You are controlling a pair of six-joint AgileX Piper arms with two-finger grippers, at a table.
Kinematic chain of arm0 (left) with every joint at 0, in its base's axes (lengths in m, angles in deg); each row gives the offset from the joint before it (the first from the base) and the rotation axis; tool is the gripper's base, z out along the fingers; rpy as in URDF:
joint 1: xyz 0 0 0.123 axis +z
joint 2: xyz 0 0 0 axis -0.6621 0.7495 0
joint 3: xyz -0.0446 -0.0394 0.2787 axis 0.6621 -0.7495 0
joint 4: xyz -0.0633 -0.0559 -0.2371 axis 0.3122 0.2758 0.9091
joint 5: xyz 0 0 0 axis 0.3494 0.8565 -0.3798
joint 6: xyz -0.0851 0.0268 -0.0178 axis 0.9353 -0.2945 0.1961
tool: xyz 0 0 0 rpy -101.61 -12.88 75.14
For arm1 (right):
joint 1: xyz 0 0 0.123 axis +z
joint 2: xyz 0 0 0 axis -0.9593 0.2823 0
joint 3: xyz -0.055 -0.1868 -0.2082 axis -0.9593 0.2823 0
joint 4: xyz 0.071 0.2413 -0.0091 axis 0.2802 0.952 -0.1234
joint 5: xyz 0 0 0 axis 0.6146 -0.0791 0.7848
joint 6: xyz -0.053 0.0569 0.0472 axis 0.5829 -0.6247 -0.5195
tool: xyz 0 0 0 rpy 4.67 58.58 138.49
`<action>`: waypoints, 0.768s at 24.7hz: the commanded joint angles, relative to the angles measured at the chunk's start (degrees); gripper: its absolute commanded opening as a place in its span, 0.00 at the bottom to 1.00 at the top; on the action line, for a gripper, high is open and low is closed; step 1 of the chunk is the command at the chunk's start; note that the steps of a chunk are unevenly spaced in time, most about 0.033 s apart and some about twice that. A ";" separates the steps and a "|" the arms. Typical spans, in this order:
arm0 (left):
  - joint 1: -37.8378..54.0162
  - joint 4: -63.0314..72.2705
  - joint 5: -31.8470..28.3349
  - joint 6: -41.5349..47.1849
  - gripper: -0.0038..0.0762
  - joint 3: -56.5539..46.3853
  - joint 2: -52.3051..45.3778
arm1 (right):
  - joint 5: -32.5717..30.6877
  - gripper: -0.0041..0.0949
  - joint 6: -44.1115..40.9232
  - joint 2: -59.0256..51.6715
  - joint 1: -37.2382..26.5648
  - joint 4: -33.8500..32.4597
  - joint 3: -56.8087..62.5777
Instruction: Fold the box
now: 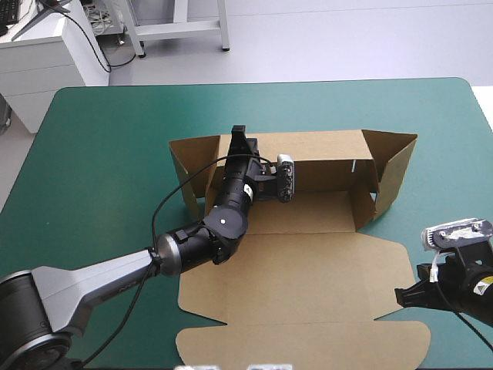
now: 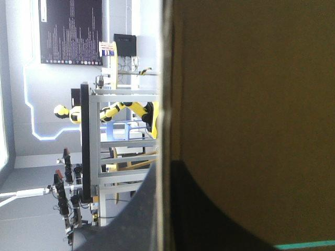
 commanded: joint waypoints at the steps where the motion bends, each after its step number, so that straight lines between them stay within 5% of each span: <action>1: -0.28 -4.59 2.44 2.27 0.04 -1.65 -2.84 | 2.83 0.02 0.61 0.06 -0.32 1.19 -1.49; 10: -0.28 -4.59 0.03 3.01 0.04 -2.66 -2.84 | 2.83 0.07 -1.14 0.06 -0.32 2.55 -1.49; 14: -0.28 -4.59 0.03 3.01 0.04 -2.66 -2.84 | 2.72 0.29 -0.93 0.06 -0.32 2.69 -1.49; 19: -0.28 -4.59 -0.10 3.01 0.04 -2.66 -2.84 | 3.10 0.73 -0.93 0.06 -0.32 2.07 -1.24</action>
